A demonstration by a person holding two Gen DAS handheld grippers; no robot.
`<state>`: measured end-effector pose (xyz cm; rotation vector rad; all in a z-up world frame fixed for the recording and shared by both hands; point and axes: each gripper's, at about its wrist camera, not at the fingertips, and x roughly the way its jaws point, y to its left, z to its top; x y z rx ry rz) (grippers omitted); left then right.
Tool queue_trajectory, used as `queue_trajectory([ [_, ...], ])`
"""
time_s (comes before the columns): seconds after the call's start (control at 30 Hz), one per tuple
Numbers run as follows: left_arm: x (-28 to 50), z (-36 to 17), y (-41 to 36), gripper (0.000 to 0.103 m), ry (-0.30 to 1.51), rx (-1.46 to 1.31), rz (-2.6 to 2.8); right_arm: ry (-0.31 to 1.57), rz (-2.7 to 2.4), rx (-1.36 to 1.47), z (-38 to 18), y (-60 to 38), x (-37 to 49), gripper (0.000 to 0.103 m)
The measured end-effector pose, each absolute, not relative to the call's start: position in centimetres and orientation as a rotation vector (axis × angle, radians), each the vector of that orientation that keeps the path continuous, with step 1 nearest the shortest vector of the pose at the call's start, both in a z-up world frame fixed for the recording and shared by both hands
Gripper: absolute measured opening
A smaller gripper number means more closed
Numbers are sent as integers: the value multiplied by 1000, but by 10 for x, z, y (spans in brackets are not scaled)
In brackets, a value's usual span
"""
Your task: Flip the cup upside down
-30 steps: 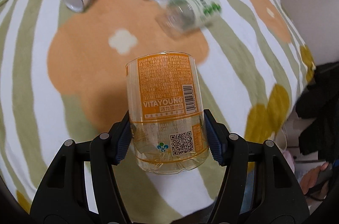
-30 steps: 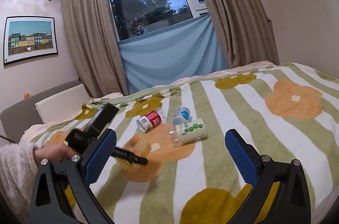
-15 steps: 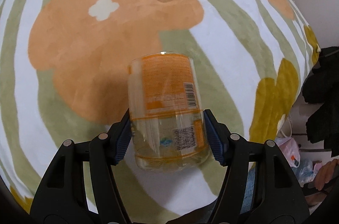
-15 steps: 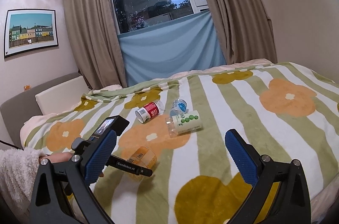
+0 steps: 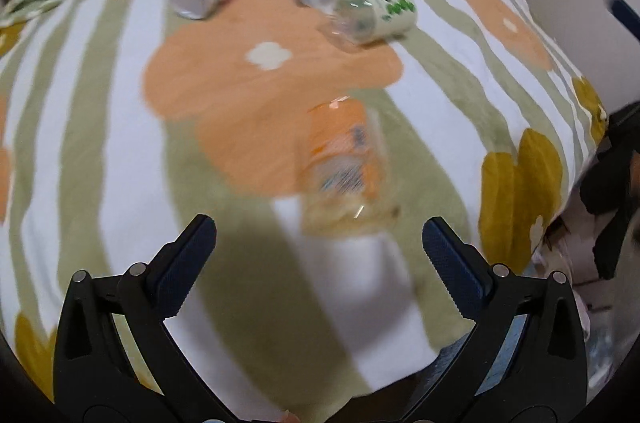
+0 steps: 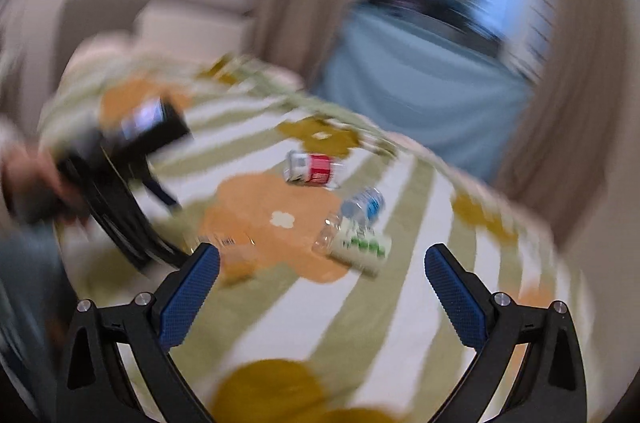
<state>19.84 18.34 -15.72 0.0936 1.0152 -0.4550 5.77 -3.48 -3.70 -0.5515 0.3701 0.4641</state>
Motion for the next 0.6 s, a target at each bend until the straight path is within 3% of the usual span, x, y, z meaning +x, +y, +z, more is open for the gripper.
queue_trajectory([
  [0.23, 155, -159, 242, 103, 944, 17, -320, 369, 730, -1278, -104, 36, 103, 102],
  [0.4, 141, -163, 276, 103, 933, -71, -289, 343, 924, -1633, -151, 70, 110, 101],
  [0.6, 144, -174, 296, 103, 932, -116, -282, 306, 1099, -1900, -183, 94, 108, 84],
])
